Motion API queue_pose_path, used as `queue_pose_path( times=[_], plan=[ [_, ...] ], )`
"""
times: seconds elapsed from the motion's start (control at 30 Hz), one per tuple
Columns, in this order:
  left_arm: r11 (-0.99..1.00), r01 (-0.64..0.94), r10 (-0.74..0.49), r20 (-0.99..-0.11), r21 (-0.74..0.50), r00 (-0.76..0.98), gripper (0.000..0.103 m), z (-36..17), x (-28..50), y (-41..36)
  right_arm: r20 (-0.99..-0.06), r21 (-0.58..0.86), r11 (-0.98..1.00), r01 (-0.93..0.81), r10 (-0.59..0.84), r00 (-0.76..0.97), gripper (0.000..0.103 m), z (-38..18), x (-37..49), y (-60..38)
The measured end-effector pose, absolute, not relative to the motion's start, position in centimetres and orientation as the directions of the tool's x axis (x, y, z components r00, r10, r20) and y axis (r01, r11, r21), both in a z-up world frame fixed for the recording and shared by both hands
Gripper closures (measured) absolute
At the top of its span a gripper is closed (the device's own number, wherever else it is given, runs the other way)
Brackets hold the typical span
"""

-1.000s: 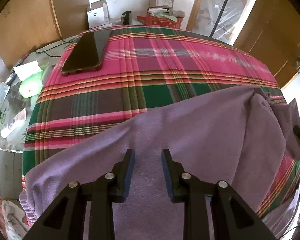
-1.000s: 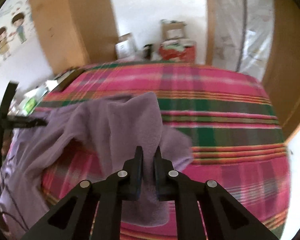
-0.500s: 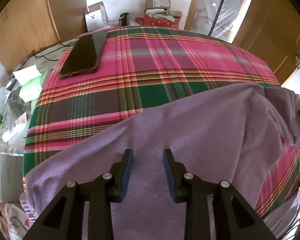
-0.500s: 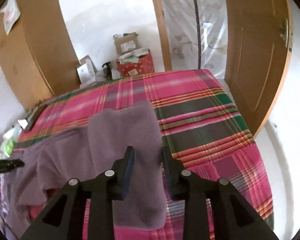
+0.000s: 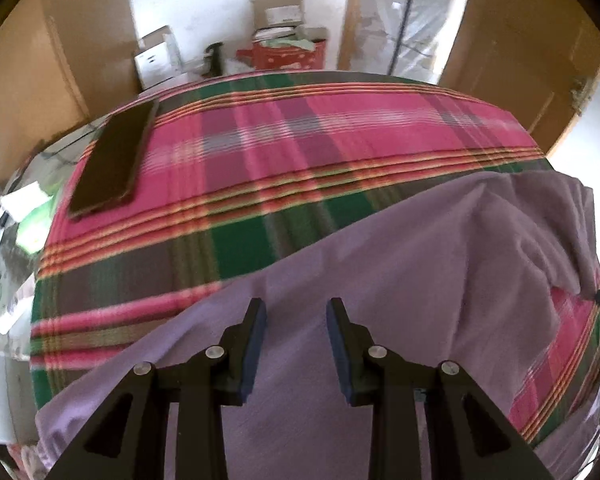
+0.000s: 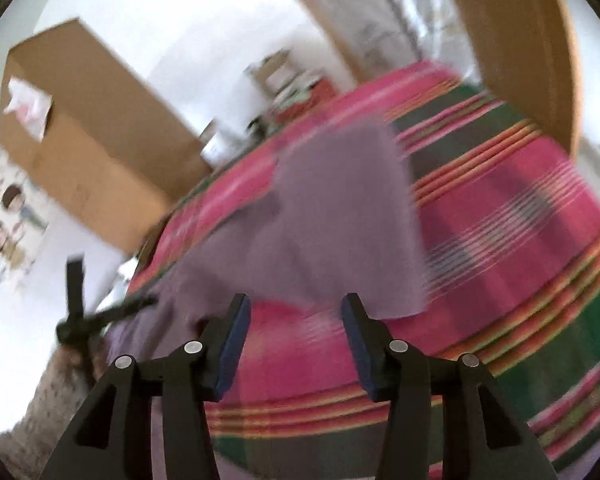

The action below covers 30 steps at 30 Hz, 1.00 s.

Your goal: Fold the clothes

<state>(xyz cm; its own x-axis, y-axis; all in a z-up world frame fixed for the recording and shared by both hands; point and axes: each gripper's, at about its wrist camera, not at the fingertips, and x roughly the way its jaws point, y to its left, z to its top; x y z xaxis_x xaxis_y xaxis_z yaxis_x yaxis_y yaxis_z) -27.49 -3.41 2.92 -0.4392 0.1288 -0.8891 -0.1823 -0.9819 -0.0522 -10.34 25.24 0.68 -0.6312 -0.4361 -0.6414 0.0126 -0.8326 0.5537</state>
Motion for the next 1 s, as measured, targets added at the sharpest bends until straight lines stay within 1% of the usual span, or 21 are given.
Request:
queue_pose_path(
  times=[0.07,0.2,0.3,0.33,0.43,0.5,0.57,0.7,0.77,0.9,0.93,0.97,1.0],
  plan=[
    [-0.976,-0.213,0.127,-0.89,-0.035,-0.437,0.071,2.8,-28.0,-2.3,-0.655,0.546,-0.837,0.034,-0.451,-0.606,0.054,0.2,-11.2,23.8],
    [-0.969,-0.246,0.126,-0.888,-0.015,-0.443,0.071,2.6,-28.7,-0.4,-0.707,0.503,-0.864,-0.024,-0.395,-0.586,0.054,-0.9,-13.2,22.6],
    [-0.961,-0.276,0.134,-0.886,-0.007,-0.444,0.071,2.4,-29.1,1.1,-0.737,0.443,-0.896,-0.02,-0.351,-0.577,0.054,-1.2,-13.5,21.3],
    [-0.96,-0.281,0.134,-0.885,-0.003,-0.446,0.071,2.3,-29.2,1.5,-0.74,0.44,-0.898,-0.016,-0.353,-0.573,0.053,-1.3,-13.4,21.0],
    [-0.956,-0.293,0.142,-0.882,-0.005,-0.449,0.071,2.1,-30.0,2.1,-0.705,0.527,-0.85,0.017,-0.449,-0.549,0.053,-1.8,-13.4,20.1],
    [-0.954,-0.301,0.146,-0.883,-0.005,-0.446,0.071,2.2,-30.1,2.6,-0.726,0.477,-0.879,0.023,-0.408,-0.554,0.054,-1.8,-14.0,19.2],
    [-0.951,-0.308,0.152,-0.884,-0.009,-0.443,0.071,2.3,-30.3,2.9,-0.723,0.45,-0.893,0.025,-0.381,-0.576,0.053,-1.7,-14.6,18.8],
    [-0.951,-0.308,0.157,-0.881,-0.013,-0.446,0.071,2.2,-30.8,3.1,-0.704,0.487,-0.873,-0.029,-0.372,-0.605,0.054,-2.2,-15.9,19.5],
    [-0.953,-0.303,0.153,-0.88,-0.01,-0.45,0.071,2.2,-31.0,3.3,-0.704,0.478,-0.878,-0.041,-0.355,-0.615,0.054,-2.2,-16.5,19.6],
    [-0.948,-0.32,0.147,-0.879,0.006,-0.453,0.071,2.1,-31.3,4.5,-0.726,0.385,-0.923,-0.026,-0.286,-0.625,0.054,-1.9,-17.2,18.0],
    [-0.945,-0.328,0.149,-0.879,0.008,-0.452,0.071,2.1,-31.3,4.8,-0.733,0.361,-0.932,-0.027,-0.265,-0.627,0.062,-1.9,-17.2,17.7],
    [-0.944,-0.331,0.15,-0.879,0.009,-0.452,0.071,2.1,-31.4,5.0,-0.741,0.339,-0.94,-0.032,-0.245,-0.626,0.078,-1.9,-17.2,17.5],
    [-0.942,-0.336,0.152,-0.878,0.01,-0.454,0.075,2.1,-31.4,5.2,-0.744,0.342,-0.939,-0.027,-0.253,-0.618,0.086,-2.1,-17.0,17.6]
  ],
)
